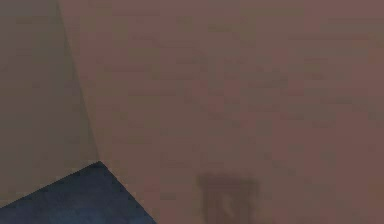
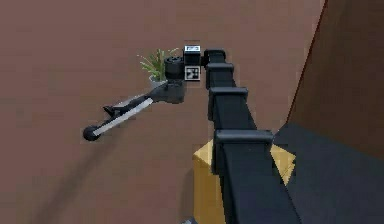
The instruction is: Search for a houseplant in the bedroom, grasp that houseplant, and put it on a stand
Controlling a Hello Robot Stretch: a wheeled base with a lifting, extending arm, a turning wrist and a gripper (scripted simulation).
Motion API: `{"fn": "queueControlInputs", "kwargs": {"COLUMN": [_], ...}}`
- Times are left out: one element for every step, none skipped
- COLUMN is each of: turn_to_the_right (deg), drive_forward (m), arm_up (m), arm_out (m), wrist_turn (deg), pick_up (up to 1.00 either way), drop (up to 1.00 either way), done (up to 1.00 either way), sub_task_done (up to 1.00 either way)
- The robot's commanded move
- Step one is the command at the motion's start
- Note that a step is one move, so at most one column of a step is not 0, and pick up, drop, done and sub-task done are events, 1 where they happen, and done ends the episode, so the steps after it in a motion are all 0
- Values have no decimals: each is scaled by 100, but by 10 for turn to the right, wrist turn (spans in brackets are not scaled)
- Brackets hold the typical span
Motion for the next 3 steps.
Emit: {"fn": "queueControlInputs", "kwargs": {"turn_to_the_right": [0,0,0], "drive_forward": [0,0,0], "arm_up": [0,0,0], "arm_out": [0,0,0], "wrist_turn": [450,150,0], "pick_up": [0,0,100], "drop": [0,0,0], "done": [0,0,0], "sub_task_done": [0,0,0]}}
